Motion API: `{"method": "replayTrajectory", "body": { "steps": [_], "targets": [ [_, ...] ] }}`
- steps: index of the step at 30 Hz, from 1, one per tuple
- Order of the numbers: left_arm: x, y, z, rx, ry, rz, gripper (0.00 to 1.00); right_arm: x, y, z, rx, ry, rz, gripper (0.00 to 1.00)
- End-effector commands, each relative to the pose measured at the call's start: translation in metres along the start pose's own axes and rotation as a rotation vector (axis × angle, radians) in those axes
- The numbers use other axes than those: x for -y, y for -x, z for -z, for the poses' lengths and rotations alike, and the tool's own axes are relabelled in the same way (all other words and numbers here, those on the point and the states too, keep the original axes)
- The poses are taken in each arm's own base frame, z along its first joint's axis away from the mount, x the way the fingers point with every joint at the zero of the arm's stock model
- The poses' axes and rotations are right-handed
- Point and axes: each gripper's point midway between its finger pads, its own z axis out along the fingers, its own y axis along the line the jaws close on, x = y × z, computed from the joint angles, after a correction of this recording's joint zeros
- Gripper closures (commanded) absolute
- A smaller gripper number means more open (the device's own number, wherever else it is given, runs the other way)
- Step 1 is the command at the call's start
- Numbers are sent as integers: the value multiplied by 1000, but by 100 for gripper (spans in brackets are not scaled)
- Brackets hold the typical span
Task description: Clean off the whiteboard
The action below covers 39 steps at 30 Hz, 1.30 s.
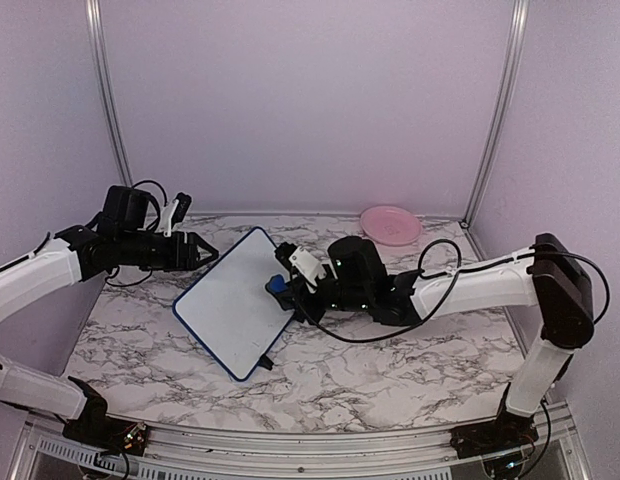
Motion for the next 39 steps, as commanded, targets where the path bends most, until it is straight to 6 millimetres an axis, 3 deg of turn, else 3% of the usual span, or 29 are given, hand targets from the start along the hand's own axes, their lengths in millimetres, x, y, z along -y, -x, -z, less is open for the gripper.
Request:
{"method": "replayTrajectory", "body": {
  "steps": [1, 7, 12, 14, 18, 26, 31, 33, 39],
  "targets": [
    [2, 12, 16, 22, 42, -40, 31, 6, -17, 22, -72, -32, -16, 100],
    [11, 26, 30, 49, 42, -77, 30, 14, -58, 46, -220, -102, -29, 100],
    [23, 24, 25, 31, 8, -98, 36, 23, -84, 66, -294, -165, -51, 100],
    [37, 21, 20, 20, -13, -118, 37, 24, -90, 71, -309, -175, -56, 100],
    [74, 8, -1, -21, -89, -145, 40, 27, -92, 84, -295, -205, -73, 100],
    [152, -60, -82, -202, -295, -143, 43, 24, -84, 99, -247, -215, -51, 100],
    [194, -86, -111, -264, -409, -118, 44, 17, -84, 102, -251, -221, 10, 100],
    [204, -89, -119, -268, -433, -123, 44, 12, -84, 102, -251, -220, 29, 100],
    [207, -94, -136, -279, -442, -82, 51, 0, -77, 104, -223, -216, 65, 100]
  ]
}}
